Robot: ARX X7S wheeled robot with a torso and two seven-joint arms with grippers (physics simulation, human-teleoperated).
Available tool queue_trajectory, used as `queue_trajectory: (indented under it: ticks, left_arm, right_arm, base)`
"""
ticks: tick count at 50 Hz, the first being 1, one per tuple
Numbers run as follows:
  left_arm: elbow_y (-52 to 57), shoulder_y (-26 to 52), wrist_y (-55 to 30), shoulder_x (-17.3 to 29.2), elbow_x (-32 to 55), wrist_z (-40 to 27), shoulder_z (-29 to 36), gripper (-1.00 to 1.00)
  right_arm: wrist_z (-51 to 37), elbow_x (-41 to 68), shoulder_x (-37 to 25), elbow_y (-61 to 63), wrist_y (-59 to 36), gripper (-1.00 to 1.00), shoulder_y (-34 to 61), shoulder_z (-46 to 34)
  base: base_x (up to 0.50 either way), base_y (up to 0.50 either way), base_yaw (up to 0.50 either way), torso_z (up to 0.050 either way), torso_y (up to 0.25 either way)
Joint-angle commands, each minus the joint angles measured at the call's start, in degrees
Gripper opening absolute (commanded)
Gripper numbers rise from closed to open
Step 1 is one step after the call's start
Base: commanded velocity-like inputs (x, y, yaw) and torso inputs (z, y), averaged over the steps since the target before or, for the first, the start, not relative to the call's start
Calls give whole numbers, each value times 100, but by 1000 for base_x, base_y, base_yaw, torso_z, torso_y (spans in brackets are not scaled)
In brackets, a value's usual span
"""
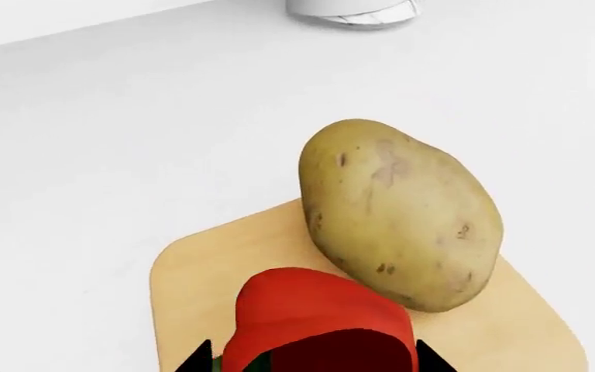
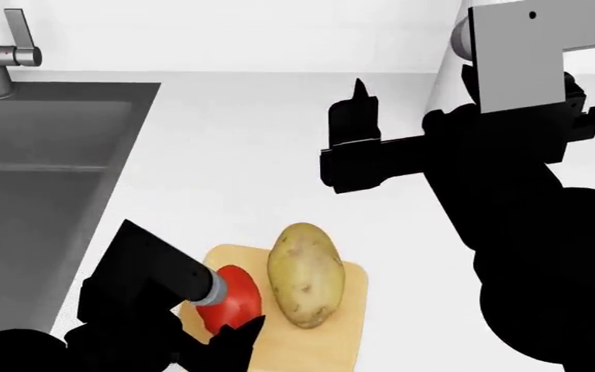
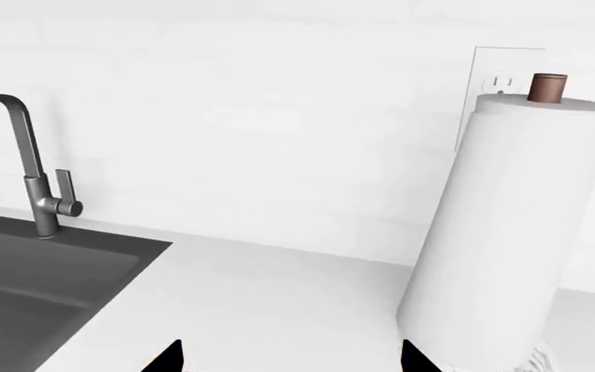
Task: Pick the vegetables from the sink and place them on the cutting board.
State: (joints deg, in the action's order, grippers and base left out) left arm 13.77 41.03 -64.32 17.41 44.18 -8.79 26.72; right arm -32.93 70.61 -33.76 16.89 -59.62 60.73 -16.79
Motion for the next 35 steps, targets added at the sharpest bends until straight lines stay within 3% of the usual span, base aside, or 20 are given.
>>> queue_trajectory:
  ticks: [1,11,35]
  left_arm:
    - [2,24,-75,-12,106,-106,-17,100]
    - [231,25,-220,35,272,-227,-138,100]
    - [949,553,-1057,265,1476,-958,-1589,100]
  right_arm:
    - [0,18,-10,-7,15,100,-25,-15]
    - [-34,75,-8,-6,5,100,-2,-8]
    - [-80,70,-139,24,136,100,-181,83]
  base:
    - [0,0,0,0,0]
    - [0,0,0,0,0]
    - [0,0,0,0,0]
